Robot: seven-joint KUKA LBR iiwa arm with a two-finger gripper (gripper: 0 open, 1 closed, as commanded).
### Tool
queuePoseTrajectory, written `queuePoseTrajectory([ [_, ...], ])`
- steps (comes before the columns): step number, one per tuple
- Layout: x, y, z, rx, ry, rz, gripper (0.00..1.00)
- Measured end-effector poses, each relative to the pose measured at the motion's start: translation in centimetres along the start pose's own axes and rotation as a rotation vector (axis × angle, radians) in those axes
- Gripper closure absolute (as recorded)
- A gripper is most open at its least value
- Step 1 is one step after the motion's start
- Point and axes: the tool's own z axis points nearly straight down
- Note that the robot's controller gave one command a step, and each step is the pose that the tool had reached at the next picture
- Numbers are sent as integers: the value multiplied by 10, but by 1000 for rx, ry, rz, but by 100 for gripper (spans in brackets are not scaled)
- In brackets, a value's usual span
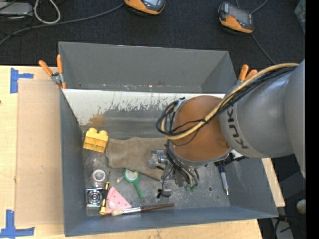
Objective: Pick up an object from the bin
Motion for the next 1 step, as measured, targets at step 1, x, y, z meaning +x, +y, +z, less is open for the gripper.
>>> queuePoseTrajectory([
  [1, 7, 11, 30, -1, -4, -134, 0],
])
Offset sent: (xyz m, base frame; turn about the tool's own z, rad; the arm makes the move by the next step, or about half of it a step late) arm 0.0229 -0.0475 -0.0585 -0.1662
